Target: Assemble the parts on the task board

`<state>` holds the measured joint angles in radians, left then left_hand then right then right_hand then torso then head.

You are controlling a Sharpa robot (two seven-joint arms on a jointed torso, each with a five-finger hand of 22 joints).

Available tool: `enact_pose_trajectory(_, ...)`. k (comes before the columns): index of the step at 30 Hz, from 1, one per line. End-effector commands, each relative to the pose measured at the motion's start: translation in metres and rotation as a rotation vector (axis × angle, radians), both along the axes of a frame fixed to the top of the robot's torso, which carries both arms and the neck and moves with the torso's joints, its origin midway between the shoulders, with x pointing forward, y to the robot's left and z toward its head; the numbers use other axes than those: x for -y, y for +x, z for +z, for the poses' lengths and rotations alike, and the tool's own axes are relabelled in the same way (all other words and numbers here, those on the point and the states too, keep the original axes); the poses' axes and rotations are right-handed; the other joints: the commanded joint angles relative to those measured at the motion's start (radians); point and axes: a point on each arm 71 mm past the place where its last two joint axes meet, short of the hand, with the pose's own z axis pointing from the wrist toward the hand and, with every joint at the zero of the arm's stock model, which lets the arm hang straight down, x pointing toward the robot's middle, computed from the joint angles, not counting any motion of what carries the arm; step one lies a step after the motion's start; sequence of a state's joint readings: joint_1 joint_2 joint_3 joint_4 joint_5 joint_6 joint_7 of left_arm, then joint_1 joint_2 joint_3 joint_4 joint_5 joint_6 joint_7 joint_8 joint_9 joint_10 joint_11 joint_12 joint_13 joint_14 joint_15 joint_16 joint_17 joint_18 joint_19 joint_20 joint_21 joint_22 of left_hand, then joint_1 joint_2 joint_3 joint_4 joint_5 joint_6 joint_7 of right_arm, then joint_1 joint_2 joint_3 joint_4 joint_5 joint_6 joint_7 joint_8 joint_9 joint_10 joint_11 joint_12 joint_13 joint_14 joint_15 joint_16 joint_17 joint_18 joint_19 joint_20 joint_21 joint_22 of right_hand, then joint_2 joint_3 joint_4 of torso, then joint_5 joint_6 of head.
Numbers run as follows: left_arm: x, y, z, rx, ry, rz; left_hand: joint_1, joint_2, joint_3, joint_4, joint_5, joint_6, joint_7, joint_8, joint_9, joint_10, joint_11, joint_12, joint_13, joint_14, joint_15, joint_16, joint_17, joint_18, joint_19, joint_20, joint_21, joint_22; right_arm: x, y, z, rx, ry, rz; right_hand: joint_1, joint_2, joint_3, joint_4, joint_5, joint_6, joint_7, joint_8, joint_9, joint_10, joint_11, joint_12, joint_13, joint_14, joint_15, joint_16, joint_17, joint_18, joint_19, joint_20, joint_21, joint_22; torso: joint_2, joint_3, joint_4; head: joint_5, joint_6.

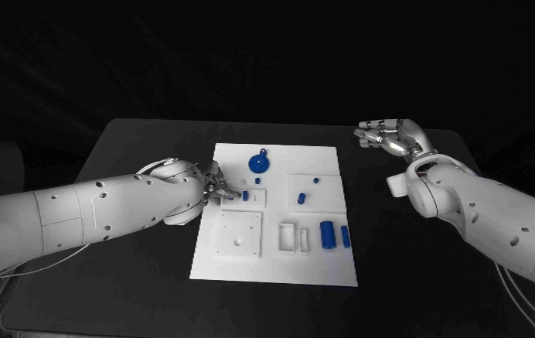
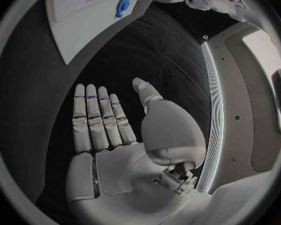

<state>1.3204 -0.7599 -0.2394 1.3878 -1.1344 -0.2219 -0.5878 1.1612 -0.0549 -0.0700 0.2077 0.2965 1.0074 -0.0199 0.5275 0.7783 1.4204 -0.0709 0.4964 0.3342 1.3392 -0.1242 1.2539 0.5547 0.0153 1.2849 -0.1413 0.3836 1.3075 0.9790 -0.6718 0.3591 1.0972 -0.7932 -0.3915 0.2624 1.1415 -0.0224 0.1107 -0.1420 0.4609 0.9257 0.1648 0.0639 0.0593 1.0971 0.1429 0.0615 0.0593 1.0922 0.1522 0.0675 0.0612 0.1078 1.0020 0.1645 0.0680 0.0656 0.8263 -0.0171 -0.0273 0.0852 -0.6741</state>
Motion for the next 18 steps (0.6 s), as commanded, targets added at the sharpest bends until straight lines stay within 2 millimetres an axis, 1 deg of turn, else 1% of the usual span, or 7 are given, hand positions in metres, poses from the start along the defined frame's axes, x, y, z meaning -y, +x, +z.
enact_pose_trajectory(1, 0.0009, -0.0003, -0.0011, 0.003, -0.014, 0.0, -0.004, -0.016, 0.006, 0.019, -0.005, 0.001, 0.011, -0.004, -0.002, -0.002, 0.003, 0.006, -0.001, -0.002, 0.006, -0.006, -0.002, -0.002, 0.004, 0.004, -0.007, 0.017, -0.0015, -0.0004, -0.0003, 0.007, -0.004, 0.014, -0.003, 0.006, 0.002, 0.006, 0.004, -0.006, 0.001, -0.005, -0.001, -0.007, 0.003, -0.003, -0.001, -0.008, 0.0, -0.006, -0.001, 0.019, -0.007, -0.003, -0.002, -0.001, 0.0, -0.0003, -0.0001, -0.001, 0.0)
enact_pose_trajectory(5, 0.0016, -0.0003, -0.001, 0.004, -0.019, -0.001, -0.011, -0.038, 0.019, 0.039, -0.011, 0.001, 0.012, -0.007, -0.008, -0.002, 0.004, 0.007, -0.002, -0.002, 0.006, -0.006, -0.004, -0.001, 0.005, 0.004, -0.009, 0.017, -0.0015, -0.0006, -0.0012, 0.005, -0.004, 0.014, -0.003, 0.006, 0.002, 0.006, 0.004, -0.006, 0.001, -0.005, -0.001, -0.007, 0.003, -0.003, -0.001, -0.008, 0.0, -0.006, -0.001, 0.019, -0.007, -0.003, -0.002, -0.001, 0.0, -0.0001, 0.0003, -0.001, 0.0)
enact_pose_trajectory(6, 0.0017, -0.0003, -0.001, 0.004, -0.02, -0.001, -0.013, -0.04, 0.019, 0.04, -0.012, 0.001, 0.013, -0.007, -0.008, -0.002, 0.004, 0.007, -0.002, -0.002, 0.006, -0.006, -0.004, -0.001, 0.005, 0.004, -0.009, 0.017, -0.0015, -0.0007, -0.0015, 0.004, -0.004, 0.014, -0.003, 0.006, 0.002, 0.006, 0.004, -0.006, 0.001, -0.005, -0.001, -0.007, 0.003, -0.003, -0.001, -0.008, 0.0, -0.006, -0.001, 0.019, -0.007, -0.003, -0.002, -0.001, 0.0, 0.0002, 0.0004, -0.001, 0.0)
enact_pose_trajectory(18, 0.0015, 0.0005, -0.0009, 0.008, -0.024, 0.003, -0.013, -0.043, 0.023, 0.046, -0.013, 0.001, 0.013, -0.008, -0.011, -0.003, 0.005, 0.007, -0.002, -0.002, 0.006, -0.006, -0.004, -0.001, 0.005, 0.005, -0.009, 0.017, -0.0016, -0.0011, -0.0027, 0.002, -0.004, 0.015, -0.002, 0.006, 0.003, 0.008, 0.006, -0.006, 0.0, -0.005, -0.001, -0.007, 0.003, -0.003, -0.001, -0.008, 0.0, -0.006, -0.001, 0.019, -0.007, -0.003, -0.001, -0.001, 0.0, 0.0007, -0.0002, -0.002, 0.0)
